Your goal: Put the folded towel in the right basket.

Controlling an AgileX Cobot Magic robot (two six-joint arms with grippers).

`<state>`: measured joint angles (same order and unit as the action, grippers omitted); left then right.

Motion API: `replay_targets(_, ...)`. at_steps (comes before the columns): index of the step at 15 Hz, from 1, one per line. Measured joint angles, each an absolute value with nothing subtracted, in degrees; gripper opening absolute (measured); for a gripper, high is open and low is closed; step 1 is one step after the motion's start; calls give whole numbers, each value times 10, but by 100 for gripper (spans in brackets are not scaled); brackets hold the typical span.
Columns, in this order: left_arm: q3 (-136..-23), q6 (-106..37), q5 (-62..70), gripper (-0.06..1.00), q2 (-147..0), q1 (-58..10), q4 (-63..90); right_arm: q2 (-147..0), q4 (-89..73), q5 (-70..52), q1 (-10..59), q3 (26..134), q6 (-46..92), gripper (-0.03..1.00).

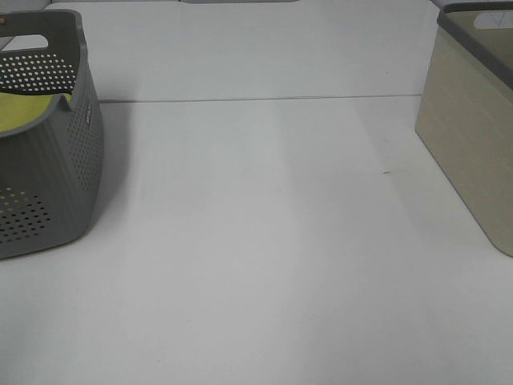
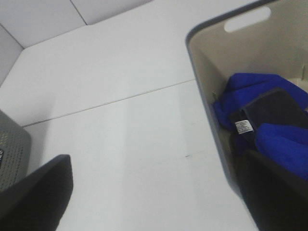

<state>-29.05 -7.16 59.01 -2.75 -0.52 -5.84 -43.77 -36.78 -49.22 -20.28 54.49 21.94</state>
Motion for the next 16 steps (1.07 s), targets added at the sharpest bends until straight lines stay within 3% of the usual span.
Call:
replay_targets(3,-290,-72,590,99,-28,-5,-58,-338,-358,-609,-186,545,218,89)
replay_targets(8,-290,-72,590,99,-28,-5,-58,-238,-223,-694,-15,545,116,87)
replay_targets(13,-290,-72,590,99,-28,-5,-58,-69,-66,-696,-7,503,67,84)
replay_targets(16,-290,-72,590,99,-28,-5,-58,2,-6,-700,-7,372,32,84)
